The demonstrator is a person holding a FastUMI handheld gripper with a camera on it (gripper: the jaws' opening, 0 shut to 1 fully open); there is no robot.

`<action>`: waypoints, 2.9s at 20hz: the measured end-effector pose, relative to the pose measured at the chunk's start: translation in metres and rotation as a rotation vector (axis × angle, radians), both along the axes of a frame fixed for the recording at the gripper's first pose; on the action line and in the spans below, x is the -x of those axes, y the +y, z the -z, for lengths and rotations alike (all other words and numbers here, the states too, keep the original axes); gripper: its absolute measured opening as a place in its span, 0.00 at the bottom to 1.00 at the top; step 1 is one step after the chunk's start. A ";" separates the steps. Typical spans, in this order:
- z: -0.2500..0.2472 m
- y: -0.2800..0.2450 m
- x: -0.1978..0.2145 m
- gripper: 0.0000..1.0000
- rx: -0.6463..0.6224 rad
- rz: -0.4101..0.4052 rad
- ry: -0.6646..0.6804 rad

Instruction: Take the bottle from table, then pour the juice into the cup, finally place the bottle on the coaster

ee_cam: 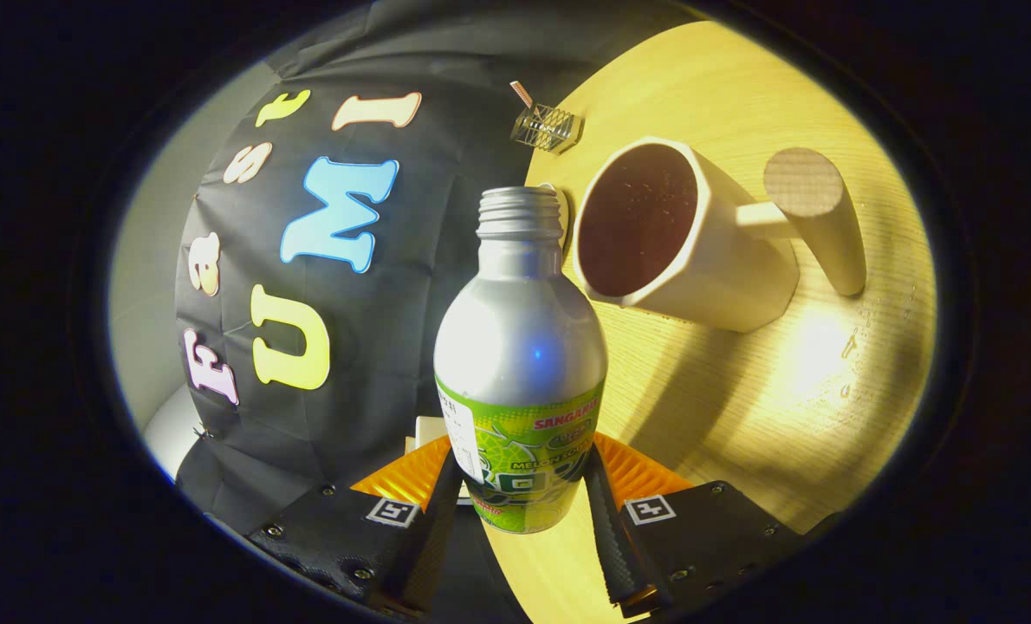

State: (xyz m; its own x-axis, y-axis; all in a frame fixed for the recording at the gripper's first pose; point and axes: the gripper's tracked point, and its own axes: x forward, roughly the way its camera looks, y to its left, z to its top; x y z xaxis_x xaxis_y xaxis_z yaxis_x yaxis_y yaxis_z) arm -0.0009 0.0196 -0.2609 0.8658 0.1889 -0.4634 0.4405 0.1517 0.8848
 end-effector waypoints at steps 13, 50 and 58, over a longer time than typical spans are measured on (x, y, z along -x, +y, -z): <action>-0.017 0.018 -0.014 0.71 -0.199 0.039 0.021; -0.042 0.018 -0.029 0.71 -0.487 0.170 0.056; -0.046 0.009 -0.036 0.71 -0.528 0.193 0.061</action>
State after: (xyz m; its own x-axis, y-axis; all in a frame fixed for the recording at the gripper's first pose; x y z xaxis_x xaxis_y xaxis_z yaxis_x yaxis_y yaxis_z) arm 0.0346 0.0291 -0.2146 0.8824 0.2495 -0.3990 0.4688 -0.3927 0.7912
